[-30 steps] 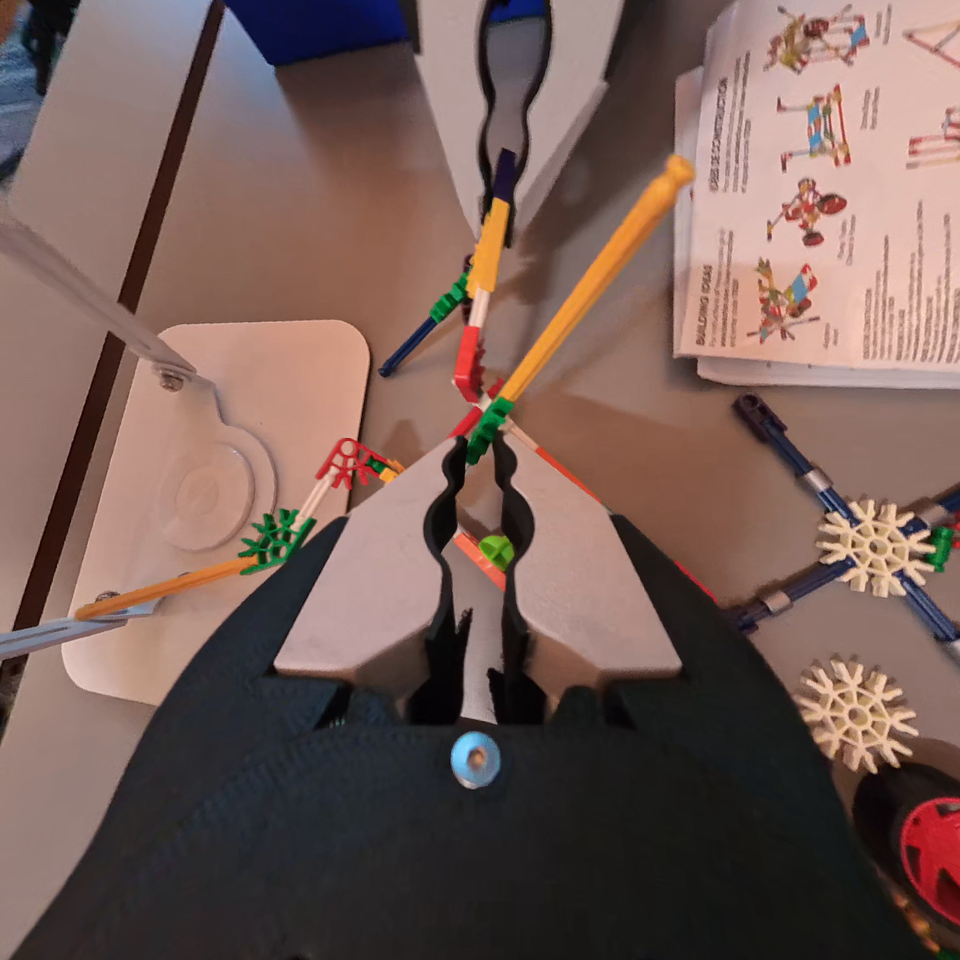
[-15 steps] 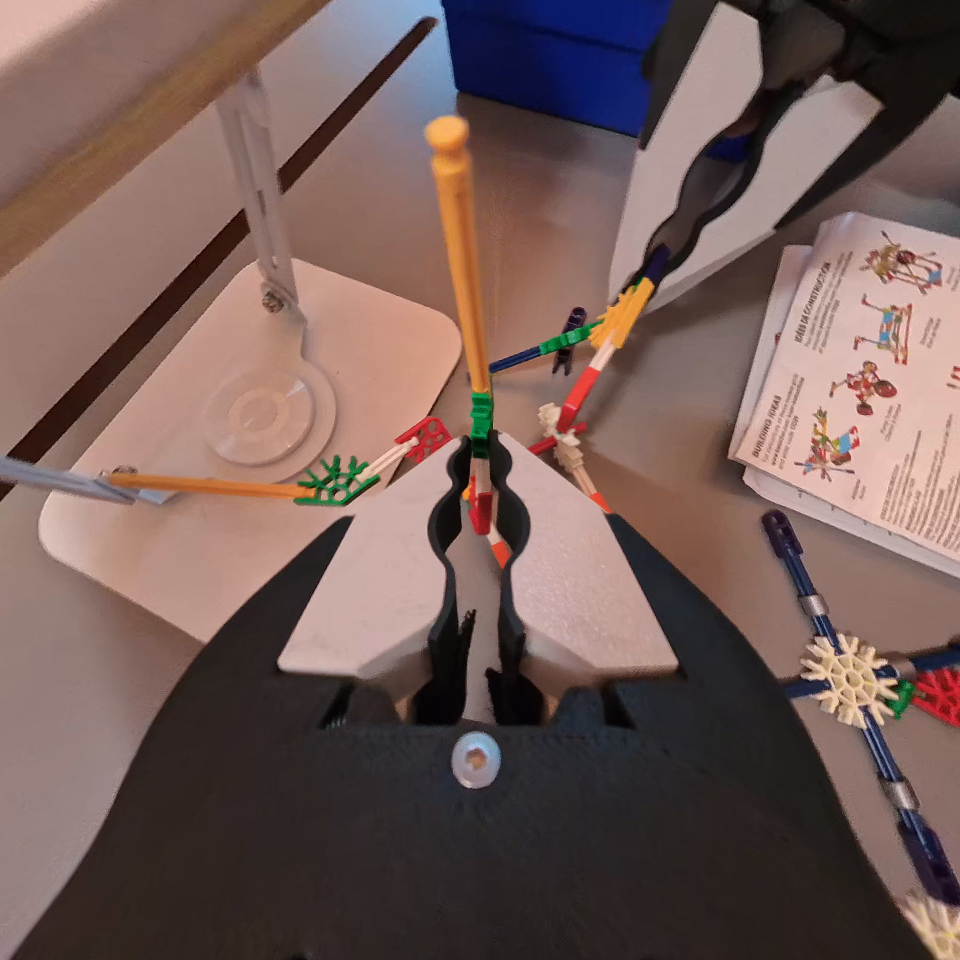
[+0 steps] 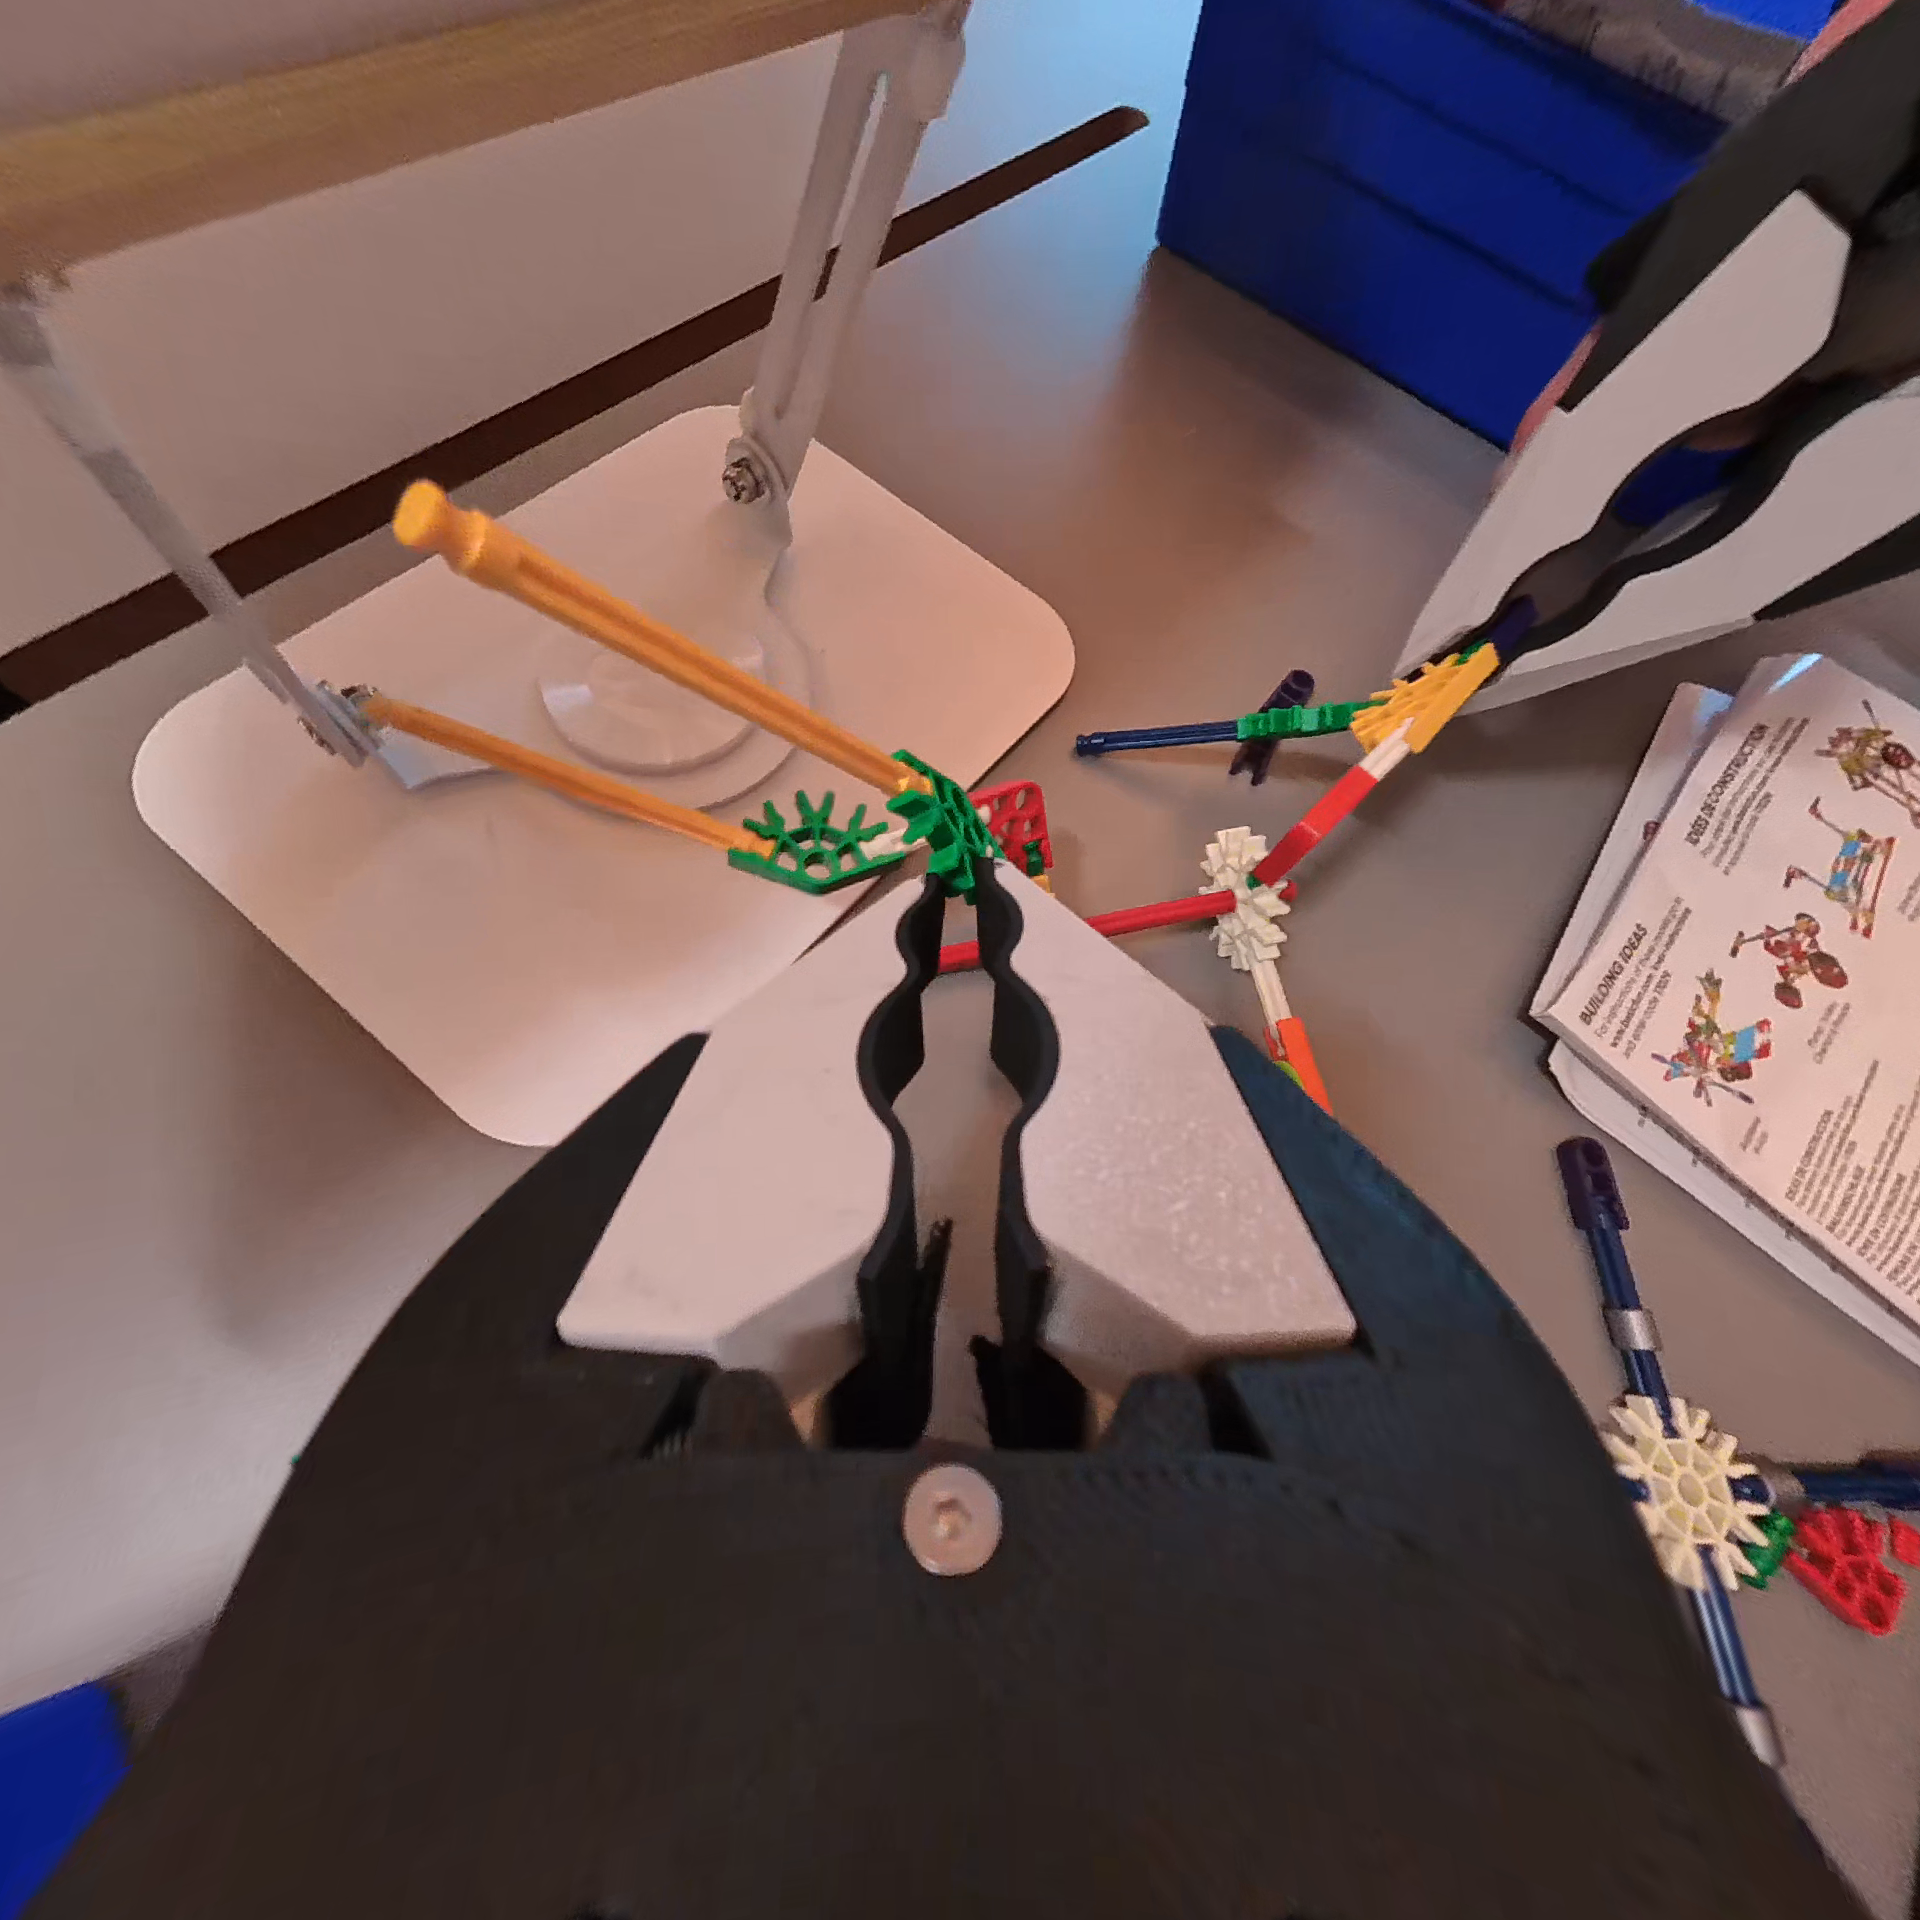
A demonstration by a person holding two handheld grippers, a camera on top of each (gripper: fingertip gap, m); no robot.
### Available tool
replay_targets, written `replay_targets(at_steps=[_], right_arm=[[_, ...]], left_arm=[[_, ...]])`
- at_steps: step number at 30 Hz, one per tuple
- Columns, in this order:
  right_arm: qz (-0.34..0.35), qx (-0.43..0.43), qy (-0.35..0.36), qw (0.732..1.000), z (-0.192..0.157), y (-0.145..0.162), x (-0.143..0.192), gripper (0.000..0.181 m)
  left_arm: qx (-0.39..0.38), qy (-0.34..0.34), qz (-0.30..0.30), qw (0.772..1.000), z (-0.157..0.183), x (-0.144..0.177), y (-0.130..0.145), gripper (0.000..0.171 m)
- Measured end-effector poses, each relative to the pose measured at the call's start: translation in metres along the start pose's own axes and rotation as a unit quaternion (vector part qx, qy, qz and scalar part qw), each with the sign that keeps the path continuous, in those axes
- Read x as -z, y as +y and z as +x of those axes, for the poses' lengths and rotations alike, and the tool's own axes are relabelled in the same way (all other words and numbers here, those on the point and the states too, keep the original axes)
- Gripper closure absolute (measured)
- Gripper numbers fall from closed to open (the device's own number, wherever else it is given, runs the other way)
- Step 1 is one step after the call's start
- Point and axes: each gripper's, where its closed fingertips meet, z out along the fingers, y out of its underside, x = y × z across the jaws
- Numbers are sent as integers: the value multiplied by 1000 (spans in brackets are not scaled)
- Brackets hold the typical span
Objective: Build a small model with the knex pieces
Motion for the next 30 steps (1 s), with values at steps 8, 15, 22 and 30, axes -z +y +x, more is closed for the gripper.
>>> replay_targets(at_steps=[8, 15, 22, 30], right_arm=[[0, -1, -1, 1000, 0, 0, 0, 176], [-2, 0, -1, 1000, 0, 1, 0, 176], [-2, 1, 0, 1000, 0, 1, 0, 176], [-1, 0, 1, 1000, 0, 1, 0, 176]], left_arm=[[16, -15, -19, 1000, -12, -1, 9, 169], [-2, -26, -39, 999, -15, -2, 16, 170], [-20, -32, -51, 998, -16, -2, 19, 169], [-31, -31, -53, 998, -18, 4, 18, 160]])
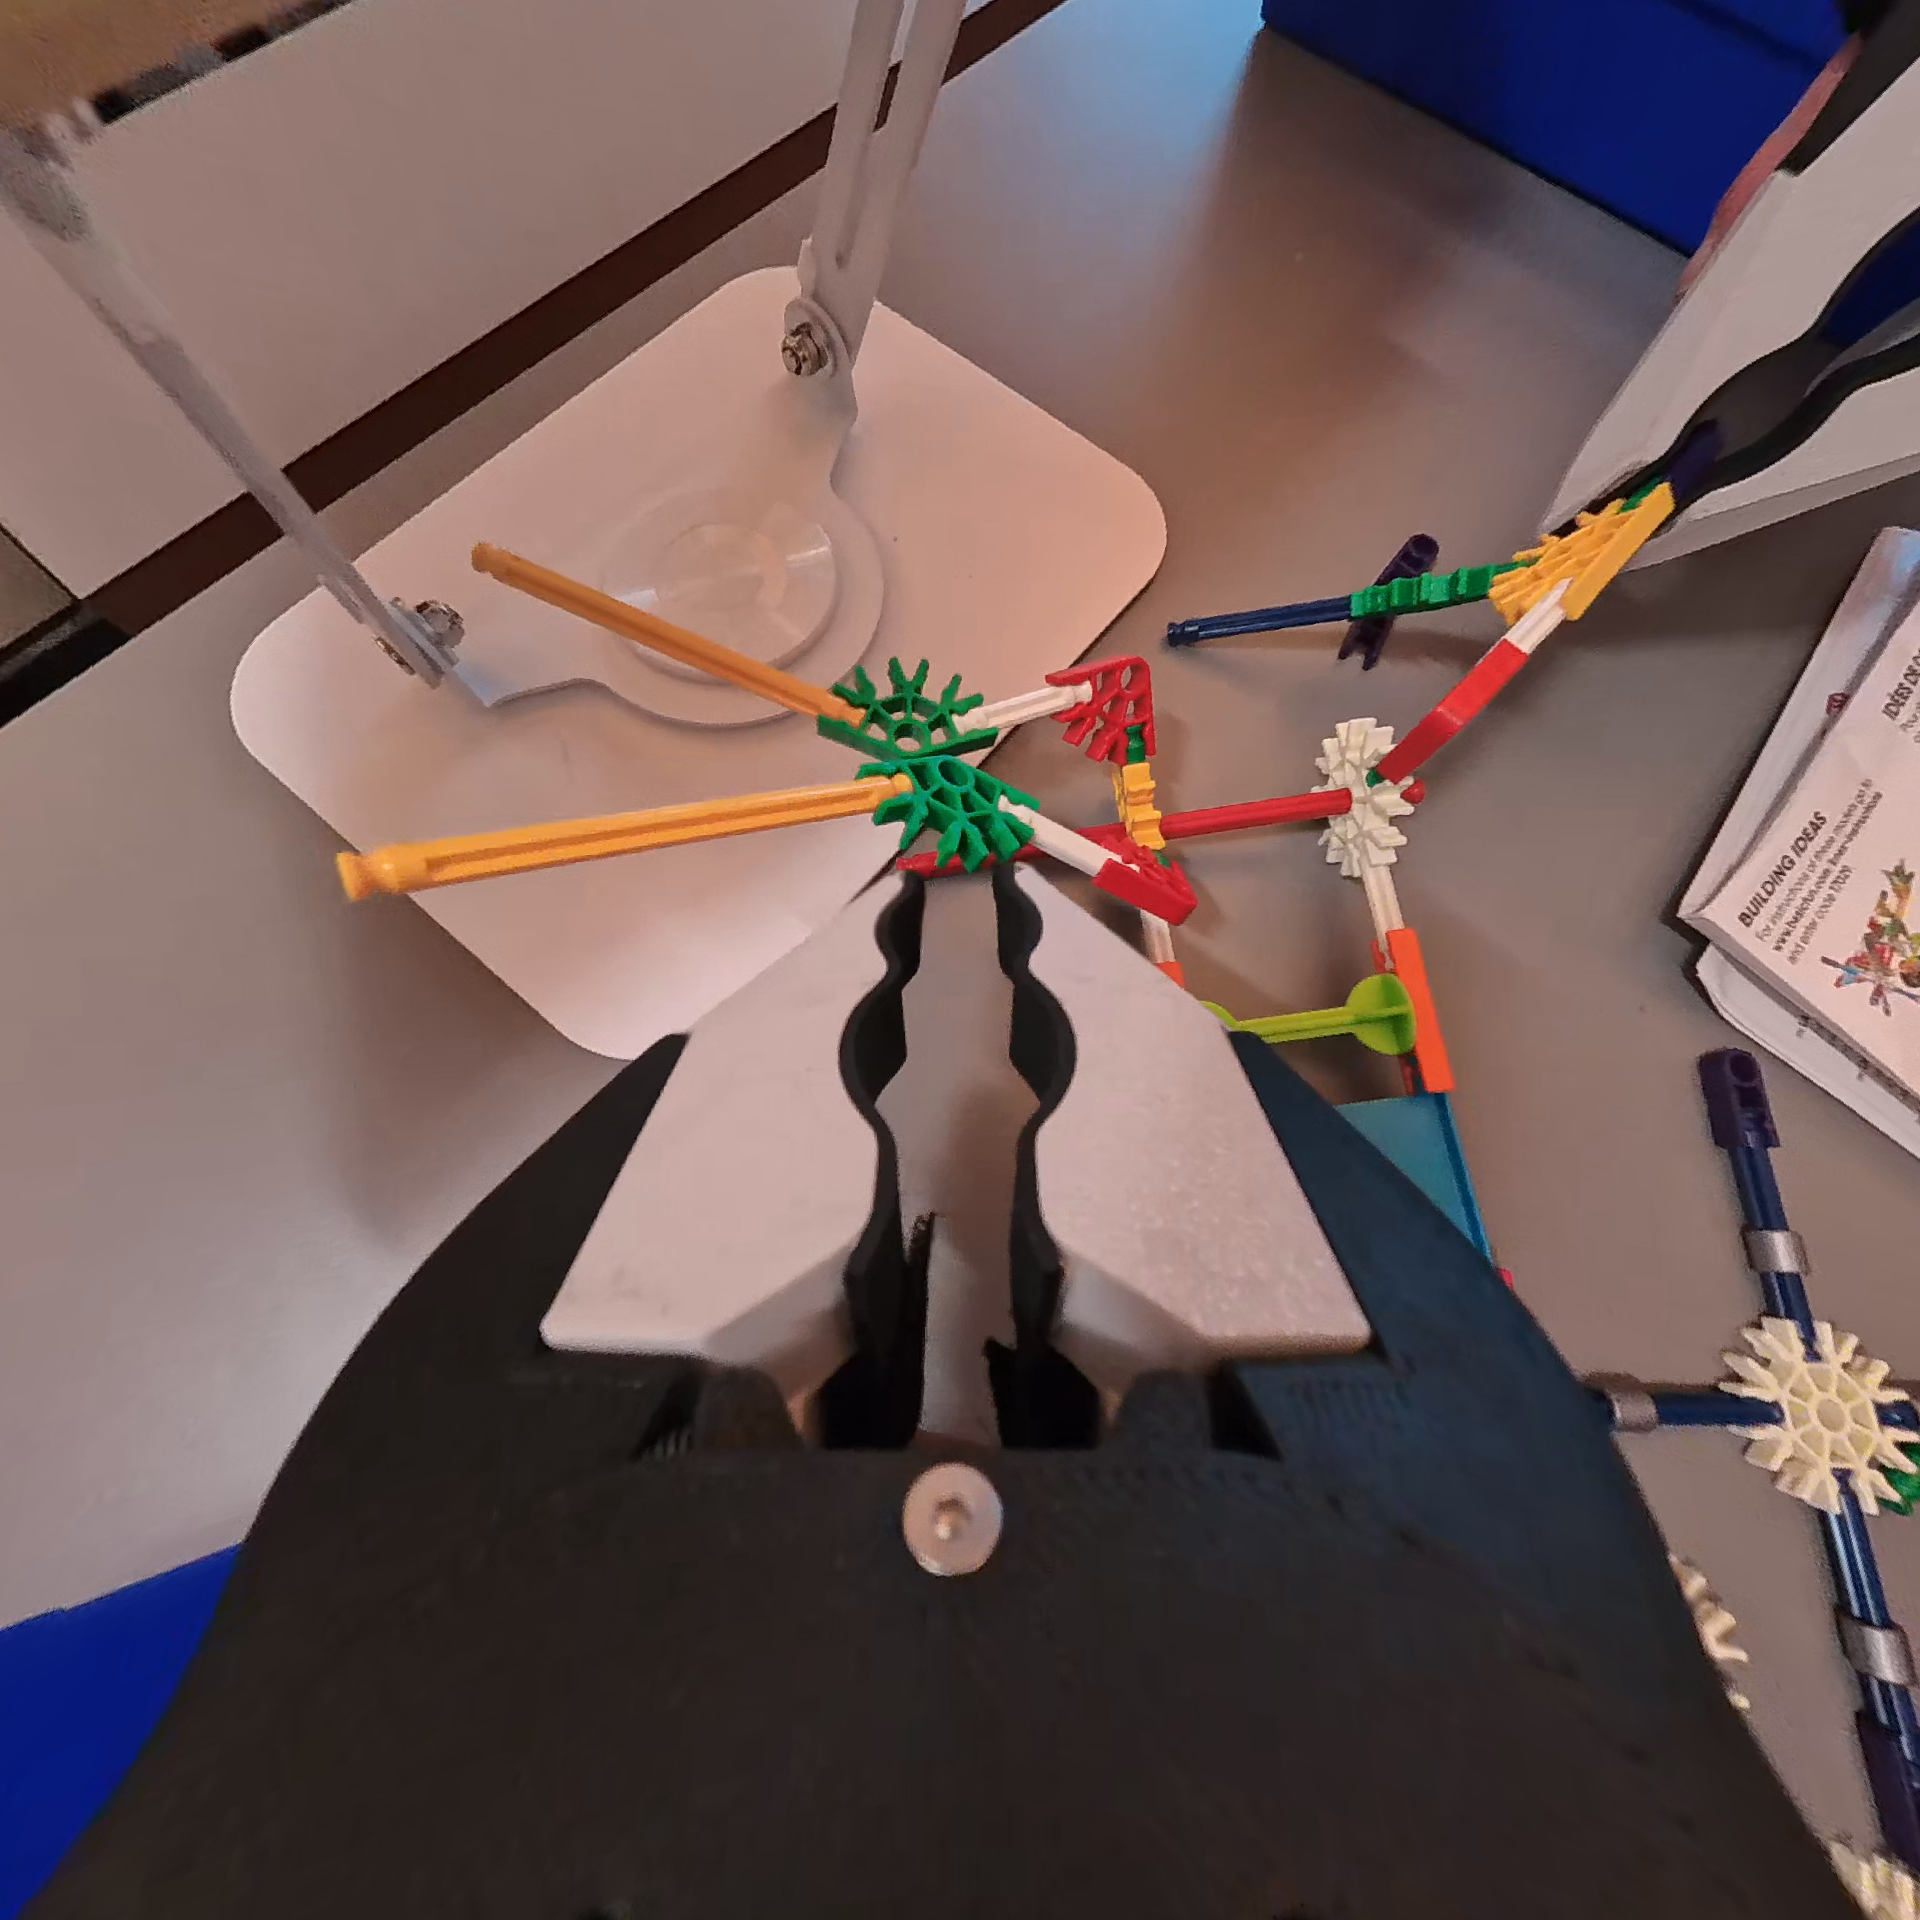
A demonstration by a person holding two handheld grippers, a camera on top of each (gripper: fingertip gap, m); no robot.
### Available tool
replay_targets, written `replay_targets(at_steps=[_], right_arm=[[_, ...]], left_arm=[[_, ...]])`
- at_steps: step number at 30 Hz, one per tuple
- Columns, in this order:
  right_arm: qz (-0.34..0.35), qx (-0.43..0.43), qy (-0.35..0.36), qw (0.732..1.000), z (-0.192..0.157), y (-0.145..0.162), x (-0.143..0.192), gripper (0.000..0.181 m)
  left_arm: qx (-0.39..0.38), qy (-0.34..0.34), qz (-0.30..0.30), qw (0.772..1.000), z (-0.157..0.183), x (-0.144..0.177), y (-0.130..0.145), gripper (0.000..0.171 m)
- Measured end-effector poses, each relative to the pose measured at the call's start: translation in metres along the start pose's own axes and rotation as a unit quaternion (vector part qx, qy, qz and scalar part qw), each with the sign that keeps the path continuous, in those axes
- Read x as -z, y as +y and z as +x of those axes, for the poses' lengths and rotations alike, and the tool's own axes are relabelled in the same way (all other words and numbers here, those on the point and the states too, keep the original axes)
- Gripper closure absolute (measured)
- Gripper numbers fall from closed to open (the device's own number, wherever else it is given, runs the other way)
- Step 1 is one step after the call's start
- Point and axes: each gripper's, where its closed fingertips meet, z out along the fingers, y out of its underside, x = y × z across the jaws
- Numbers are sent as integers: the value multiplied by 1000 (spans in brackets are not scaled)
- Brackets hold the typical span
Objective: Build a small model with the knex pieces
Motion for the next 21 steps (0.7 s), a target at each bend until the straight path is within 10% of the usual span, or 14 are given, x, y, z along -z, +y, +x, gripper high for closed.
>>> replay_targets(at_steps=[21], right_arm=[[-1, 5, 0, 1000, -1, -1, 0, 176]], left_arm=[[18, 14, 57, 998, 0, 1, -16, 156]])
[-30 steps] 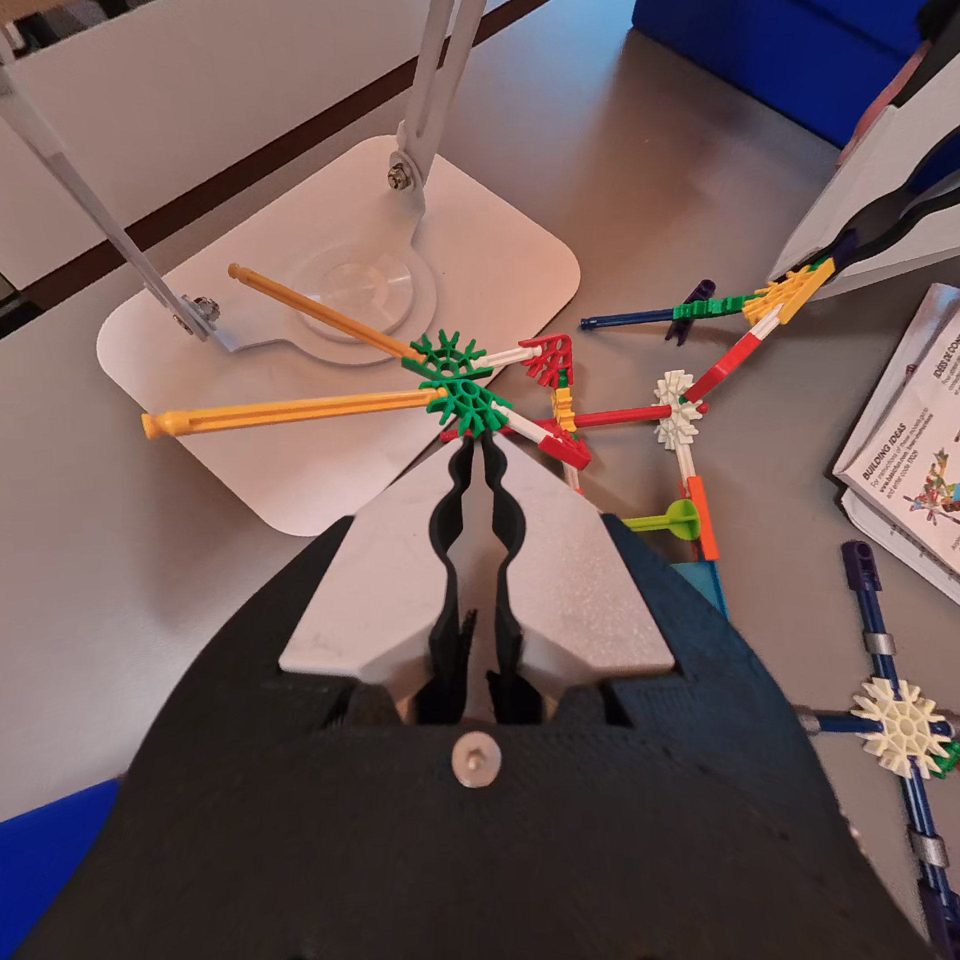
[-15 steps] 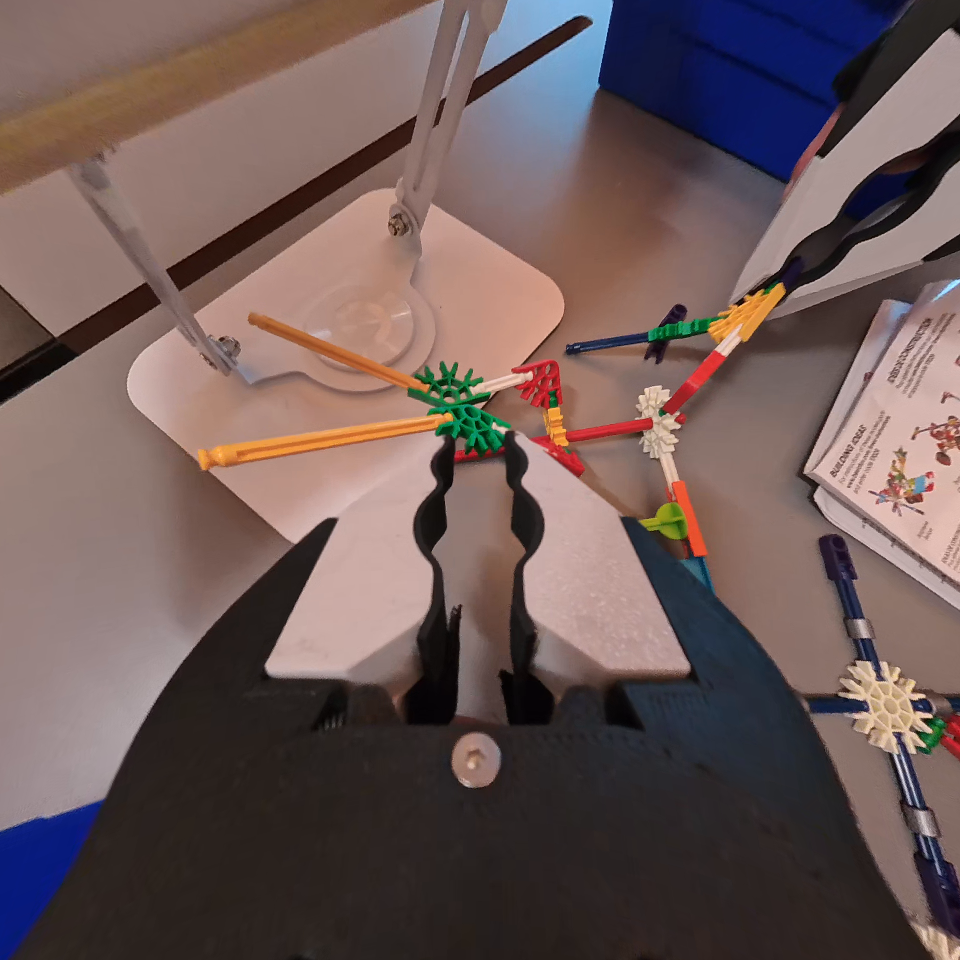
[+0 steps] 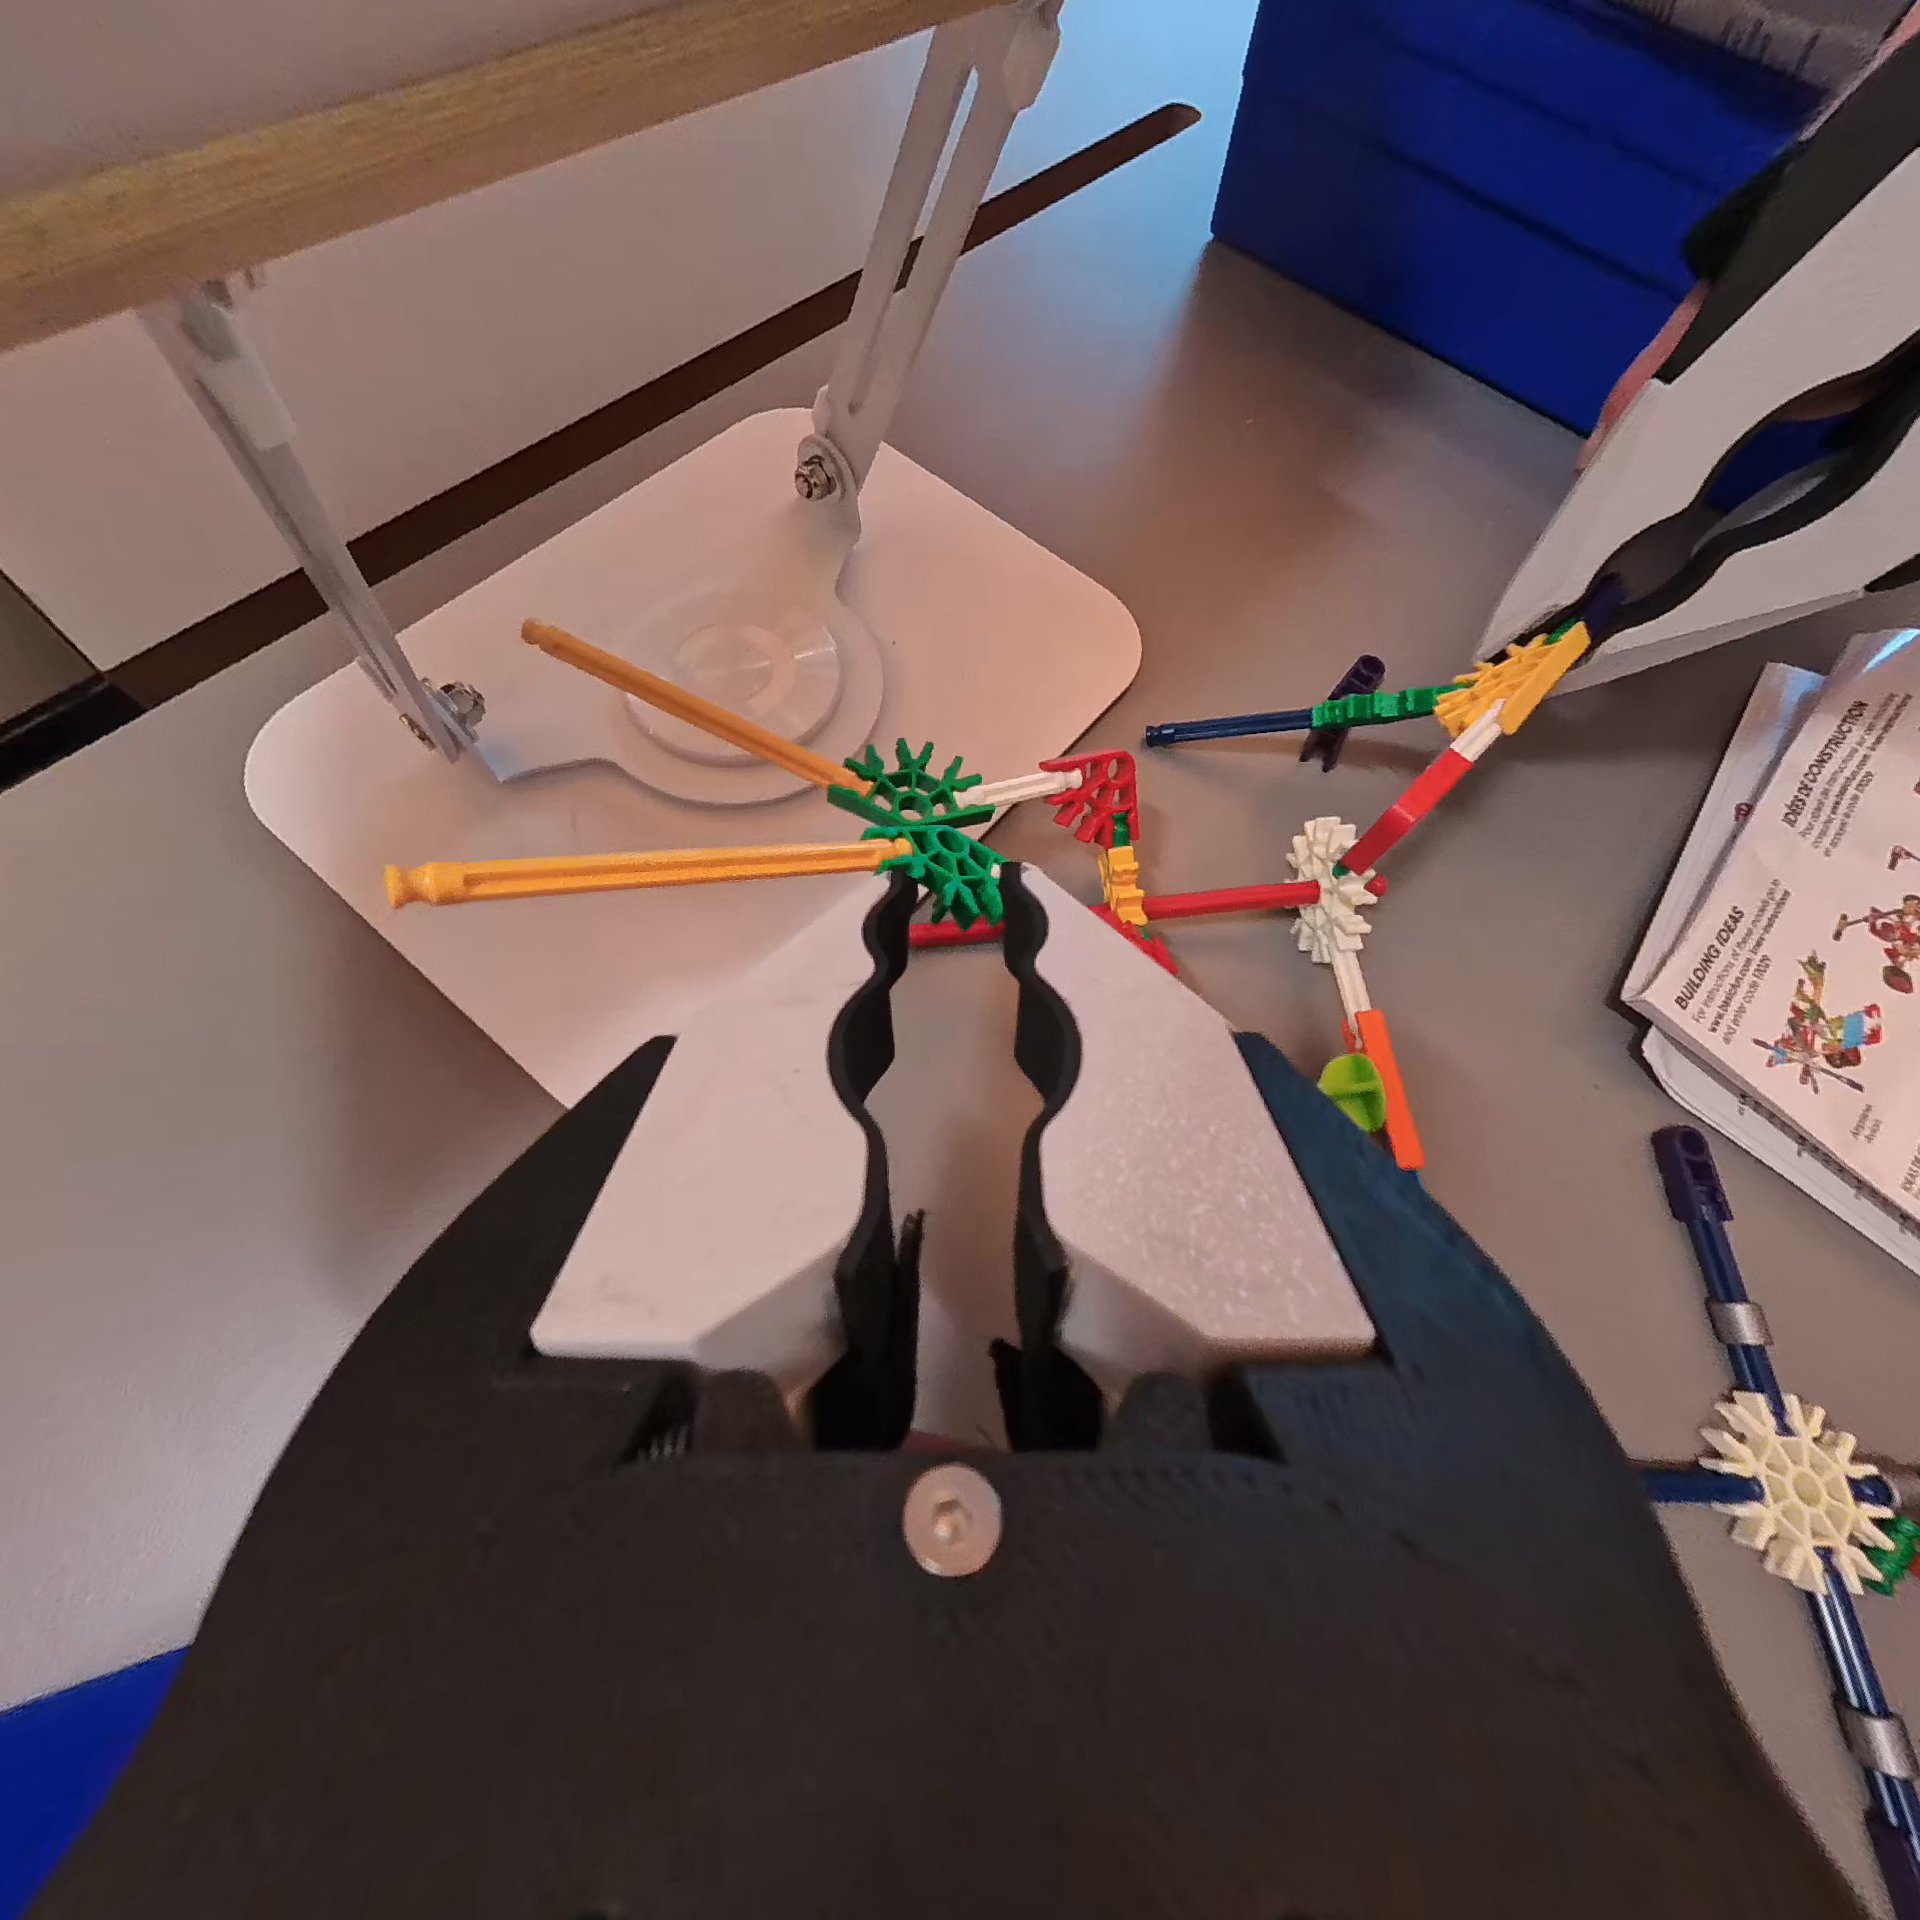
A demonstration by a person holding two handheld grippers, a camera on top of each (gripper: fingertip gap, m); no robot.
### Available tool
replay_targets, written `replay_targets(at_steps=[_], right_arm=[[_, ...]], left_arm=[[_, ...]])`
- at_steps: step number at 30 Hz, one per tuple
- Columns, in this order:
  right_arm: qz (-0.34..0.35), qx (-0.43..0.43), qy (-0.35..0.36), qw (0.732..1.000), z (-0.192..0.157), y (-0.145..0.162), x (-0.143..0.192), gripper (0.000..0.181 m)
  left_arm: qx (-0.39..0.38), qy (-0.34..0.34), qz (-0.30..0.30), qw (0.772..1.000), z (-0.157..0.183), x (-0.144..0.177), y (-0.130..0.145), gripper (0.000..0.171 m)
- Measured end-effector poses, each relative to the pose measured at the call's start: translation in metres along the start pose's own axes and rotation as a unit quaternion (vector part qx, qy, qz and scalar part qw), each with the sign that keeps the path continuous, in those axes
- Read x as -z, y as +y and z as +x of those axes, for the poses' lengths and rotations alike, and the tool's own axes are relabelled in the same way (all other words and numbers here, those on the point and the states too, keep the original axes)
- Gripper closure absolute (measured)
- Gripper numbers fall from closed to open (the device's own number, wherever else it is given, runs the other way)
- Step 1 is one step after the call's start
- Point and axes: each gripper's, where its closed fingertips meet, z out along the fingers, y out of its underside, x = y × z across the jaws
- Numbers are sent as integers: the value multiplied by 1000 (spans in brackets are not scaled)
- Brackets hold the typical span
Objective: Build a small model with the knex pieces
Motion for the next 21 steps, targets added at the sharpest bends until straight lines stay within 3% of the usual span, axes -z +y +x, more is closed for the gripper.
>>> replay_targets(at_steps=[21], right_arm=[[0, 10, -8, 1000, -6, -3, 1, 176]], left_arm=[[0, -6, 7, 1000, -1, -4, -1, 156]])
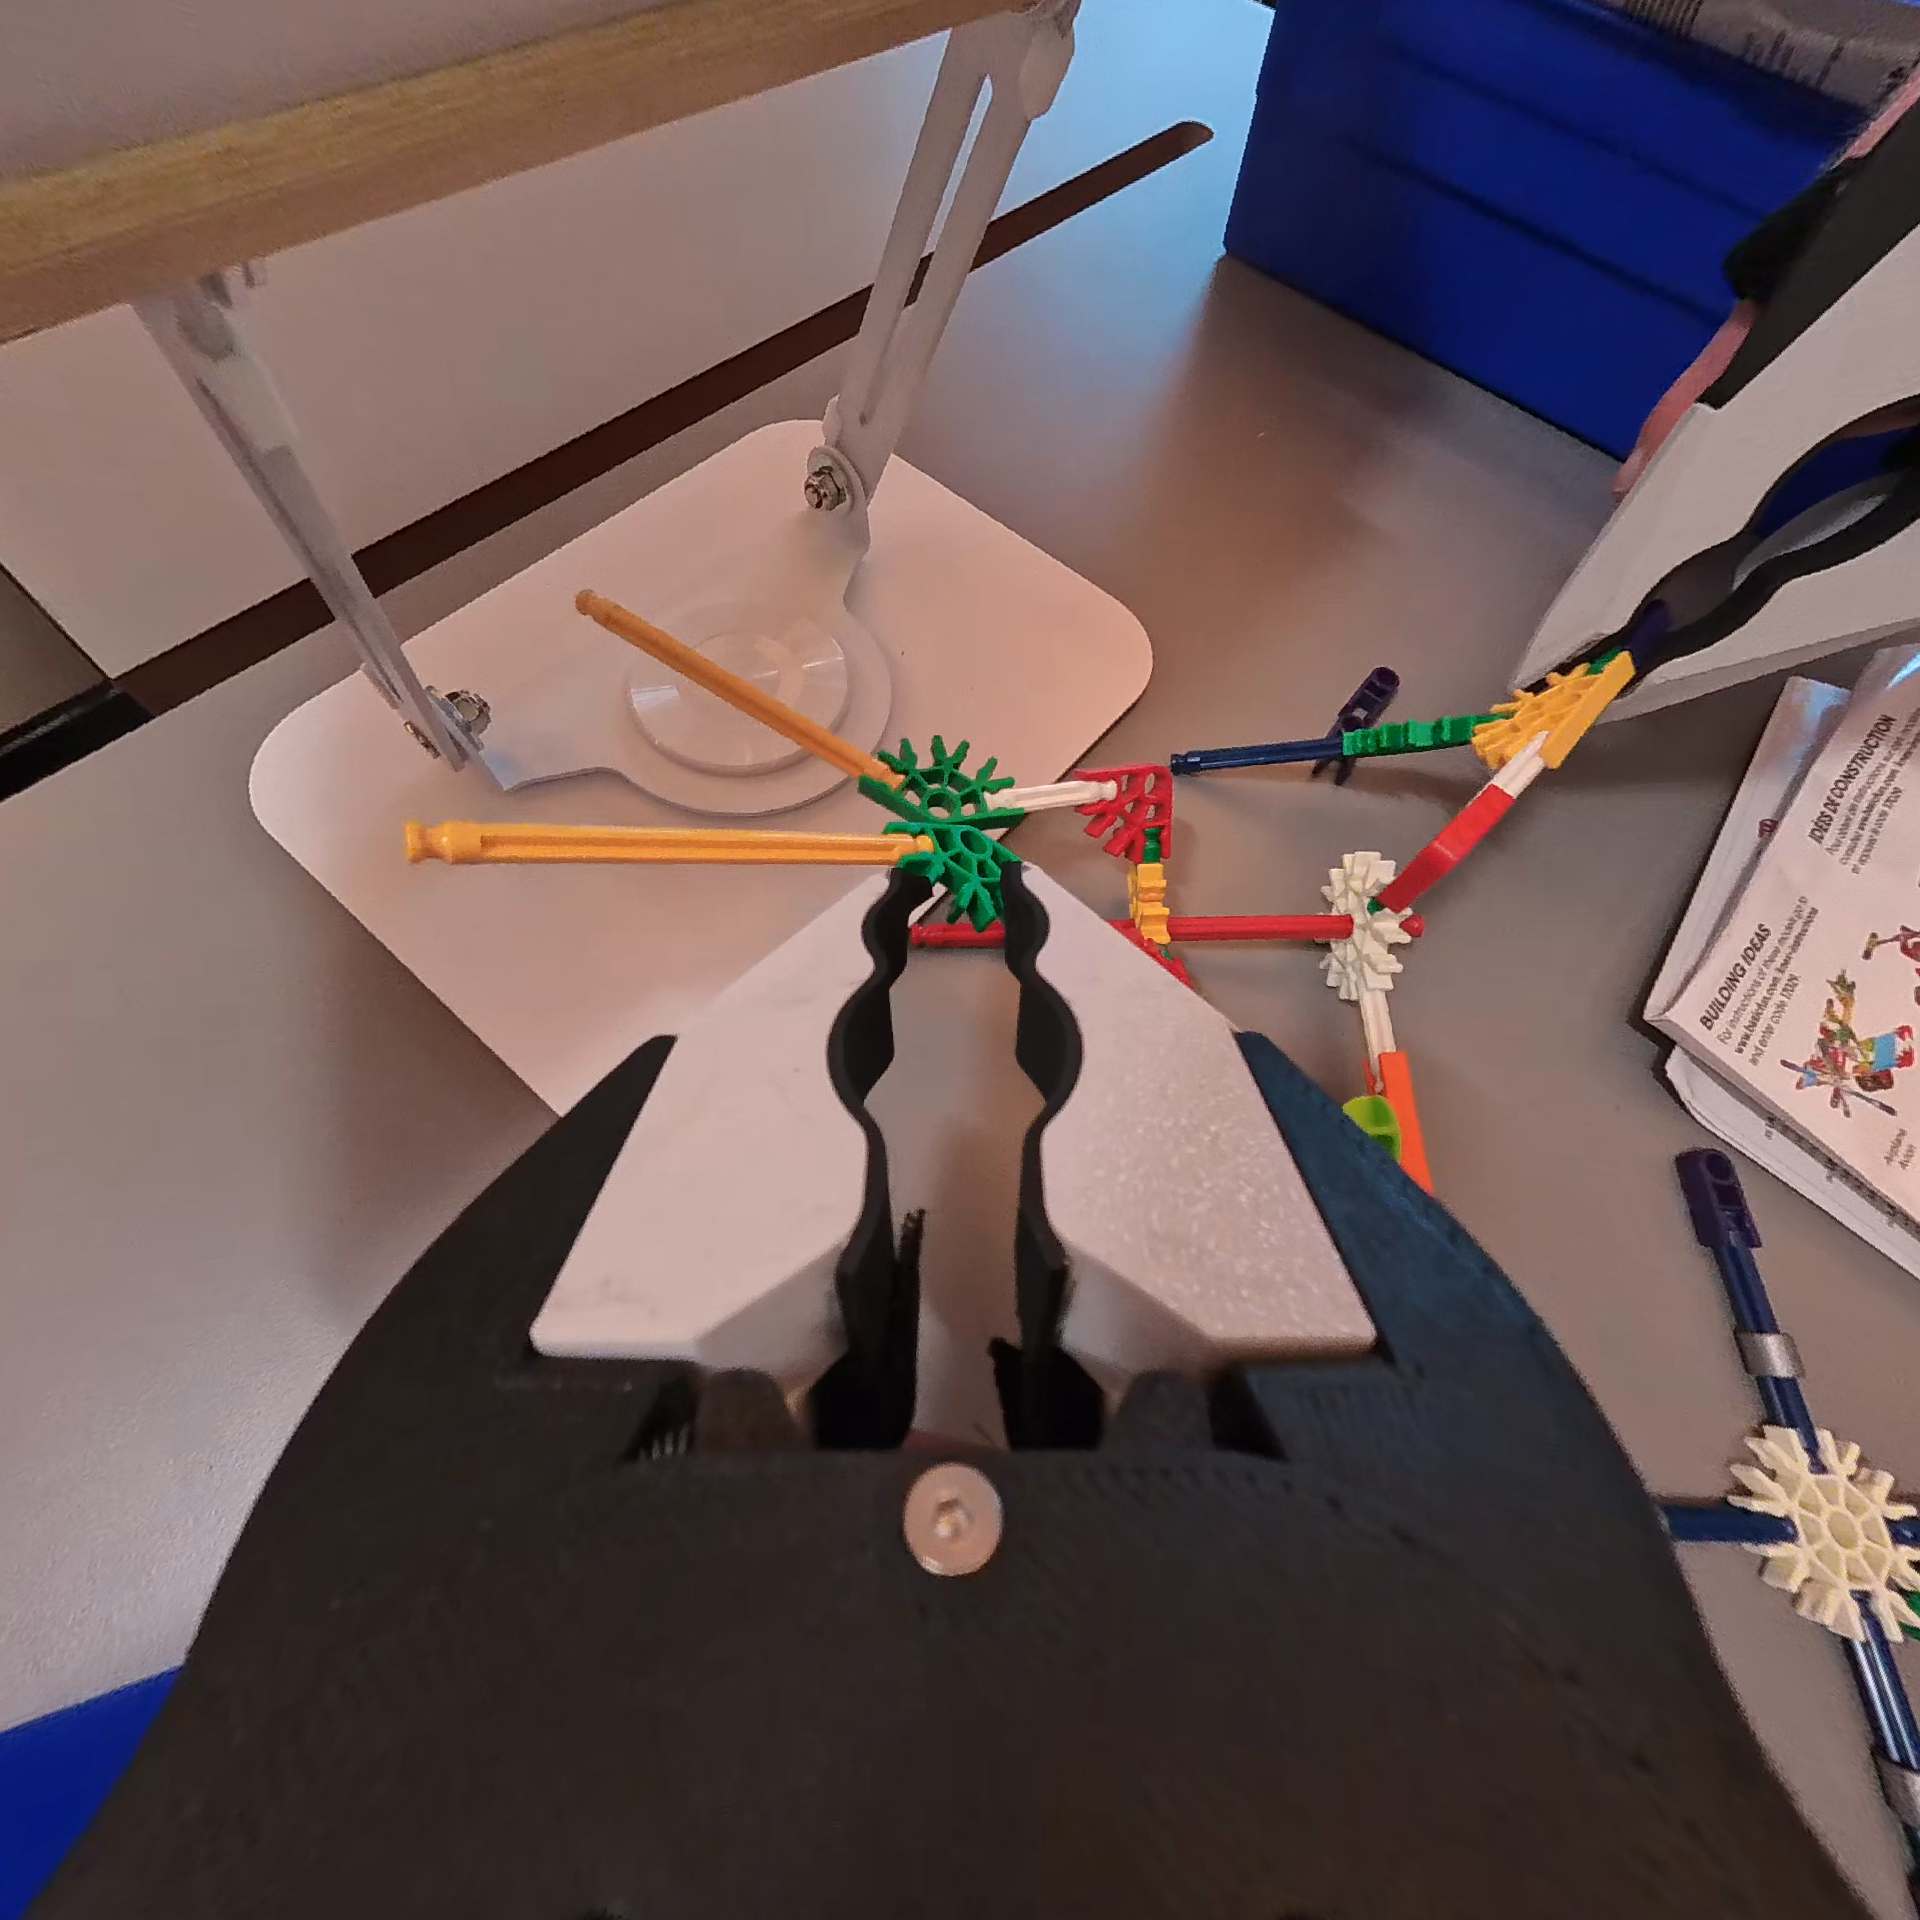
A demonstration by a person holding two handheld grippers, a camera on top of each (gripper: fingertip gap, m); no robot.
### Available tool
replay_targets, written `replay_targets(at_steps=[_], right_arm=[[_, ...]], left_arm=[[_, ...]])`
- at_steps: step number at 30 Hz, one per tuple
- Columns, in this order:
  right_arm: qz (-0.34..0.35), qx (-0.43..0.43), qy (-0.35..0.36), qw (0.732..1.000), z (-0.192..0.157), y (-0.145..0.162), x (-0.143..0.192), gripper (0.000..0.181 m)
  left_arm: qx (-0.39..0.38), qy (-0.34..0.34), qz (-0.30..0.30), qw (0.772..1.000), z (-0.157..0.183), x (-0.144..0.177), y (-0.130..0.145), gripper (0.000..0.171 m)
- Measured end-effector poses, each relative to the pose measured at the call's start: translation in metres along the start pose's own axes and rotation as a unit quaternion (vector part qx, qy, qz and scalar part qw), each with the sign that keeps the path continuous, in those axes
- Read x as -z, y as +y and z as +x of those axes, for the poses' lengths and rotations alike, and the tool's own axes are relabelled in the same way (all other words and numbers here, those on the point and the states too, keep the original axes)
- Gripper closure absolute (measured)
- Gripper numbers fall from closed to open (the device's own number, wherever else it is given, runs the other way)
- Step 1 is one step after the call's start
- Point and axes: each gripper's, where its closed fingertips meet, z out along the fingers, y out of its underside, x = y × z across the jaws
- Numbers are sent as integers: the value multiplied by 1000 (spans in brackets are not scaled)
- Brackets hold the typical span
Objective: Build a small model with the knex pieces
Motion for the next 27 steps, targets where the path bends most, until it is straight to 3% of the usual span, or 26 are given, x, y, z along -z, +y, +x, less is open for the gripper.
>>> replay_targets(at_steps=[27], right_arm=[[4, 36, -27, 999, -23, -15, 0, 174]], left_arm=[[-6, -2, -6, 1000, 4, -8, 3, 156]])
